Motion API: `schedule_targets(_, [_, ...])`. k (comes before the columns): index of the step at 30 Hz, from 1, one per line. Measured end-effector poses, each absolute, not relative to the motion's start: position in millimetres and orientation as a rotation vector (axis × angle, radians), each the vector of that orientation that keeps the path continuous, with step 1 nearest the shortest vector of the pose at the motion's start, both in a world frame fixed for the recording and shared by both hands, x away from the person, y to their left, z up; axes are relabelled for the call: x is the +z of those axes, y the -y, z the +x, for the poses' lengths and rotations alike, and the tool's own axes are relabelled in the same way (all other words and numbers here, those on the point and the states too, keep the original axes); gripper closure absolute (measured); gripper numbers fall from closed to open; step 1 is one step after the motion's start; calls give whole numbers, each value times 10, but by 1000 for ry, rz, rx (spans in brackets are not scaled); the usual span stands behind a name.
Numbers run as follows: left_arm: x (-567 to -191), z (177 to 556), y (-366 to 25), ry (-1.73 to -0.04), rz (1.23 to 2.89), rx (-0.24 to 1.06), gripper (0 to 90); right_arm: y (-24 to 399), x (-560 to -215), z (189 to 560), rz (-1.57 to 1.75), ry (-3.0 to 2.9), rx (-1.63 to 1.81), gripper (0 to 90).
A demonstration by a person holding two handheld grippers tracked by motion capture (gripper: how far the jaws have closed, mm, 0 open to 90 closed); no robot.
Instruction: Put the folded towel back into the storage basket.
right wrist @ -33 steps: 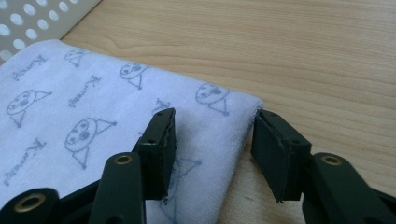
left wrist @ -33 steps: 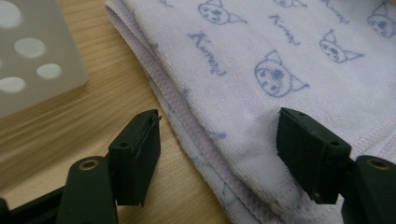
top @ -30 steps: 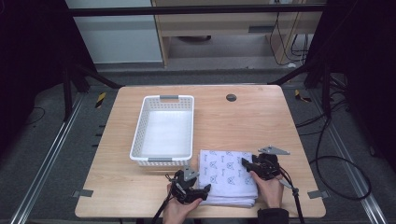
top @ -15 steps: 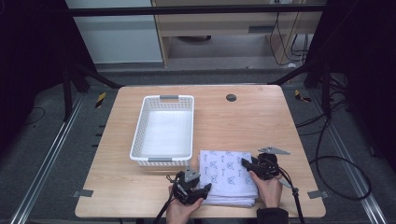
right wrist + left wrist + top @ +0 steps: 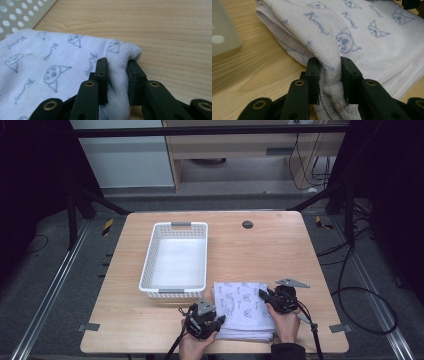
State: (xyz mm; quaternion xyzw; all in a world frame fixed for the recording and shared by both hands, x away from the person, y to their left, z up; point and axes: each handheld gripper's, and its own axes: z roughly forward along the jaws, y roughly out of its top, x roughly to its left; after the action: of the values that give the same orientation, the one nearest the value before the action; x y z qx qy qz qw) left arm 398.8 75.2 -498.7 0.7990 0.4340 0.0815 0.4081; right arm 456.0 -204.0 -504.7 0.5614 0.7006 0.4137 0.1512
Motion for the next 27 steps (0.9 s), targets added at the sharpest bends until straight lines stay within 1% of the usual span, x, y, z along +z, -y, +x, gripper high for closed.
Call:
schedule_targets(3, [-4980,3999,-767,-1086,2005,192,712,2001,-5016,4555,1583,-2020,1144,758])
schedule_targets(8, [-4941,4014,-800,-1078,1983,168,723,2027,-5000,4560,1586,-2020,1169,766])
schedule_targets(10, [-4878,4000,-802,-1054,1984,194,724,2036,-4960,4543,1571,-2022,1181,770])
schedule_targets(14, [-4801,3976,-807,-1018,1984,207,725,2046,-4882,4505,1552,-2011,1215,773])
schedule_targets(27, [-4514,3926,-882,-961,1941,248,725,2060,-4595,4370,1476,-1954,1281,773])
